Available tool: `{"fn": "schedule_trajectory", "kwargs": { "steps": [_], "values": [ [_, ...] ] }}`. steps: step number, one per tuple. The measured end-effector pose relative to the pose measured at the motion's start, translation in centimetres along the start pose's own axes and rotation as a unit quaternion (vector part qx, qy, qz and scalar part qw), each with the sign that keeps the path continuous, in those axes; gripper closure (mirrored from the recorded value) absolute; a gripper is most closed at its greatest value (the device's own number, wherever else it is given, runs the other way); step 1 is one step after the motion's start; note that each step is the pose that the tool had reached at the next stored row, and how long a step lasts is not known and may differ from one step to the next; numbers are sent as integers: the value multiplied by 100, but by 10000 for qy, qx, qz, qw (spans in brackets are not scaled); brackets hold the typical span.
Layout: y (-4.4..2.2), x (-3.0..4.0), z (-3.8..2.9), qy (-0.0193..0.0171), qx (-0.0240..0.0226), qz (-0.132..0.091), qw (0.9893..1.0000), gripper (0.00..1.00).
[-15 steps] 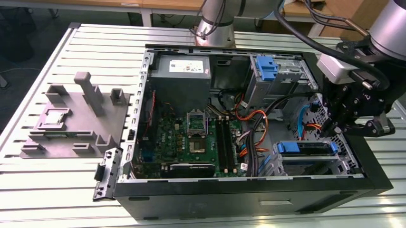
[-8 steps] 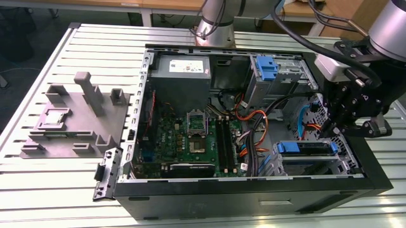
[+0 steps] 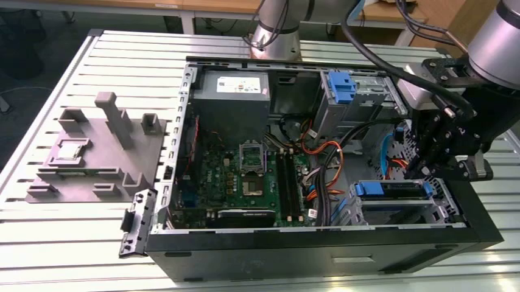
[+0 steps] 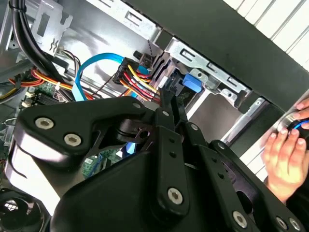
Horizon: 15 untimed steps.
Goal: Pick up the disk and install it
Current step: 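Insert the first disk wire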
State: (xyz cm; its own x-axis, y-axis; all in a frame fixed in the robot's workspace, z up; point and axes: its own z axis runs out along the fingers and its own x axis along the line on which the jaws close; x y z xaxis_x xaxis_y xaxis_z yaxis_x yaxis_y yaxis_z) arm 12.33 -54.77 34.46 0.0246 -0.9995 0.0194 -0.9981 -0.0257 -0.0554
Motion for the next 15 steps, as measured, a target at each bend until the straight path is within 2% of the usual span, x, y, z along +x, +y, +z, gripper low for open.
{"fn": "schedule_trajectory", "kwargs": {
  "steps": [2,15],
  "values": [
    [2,0,12,-10,1,0,10000,83],
    [17,19,67,-5,9,92,10000,83]
  ]
}}
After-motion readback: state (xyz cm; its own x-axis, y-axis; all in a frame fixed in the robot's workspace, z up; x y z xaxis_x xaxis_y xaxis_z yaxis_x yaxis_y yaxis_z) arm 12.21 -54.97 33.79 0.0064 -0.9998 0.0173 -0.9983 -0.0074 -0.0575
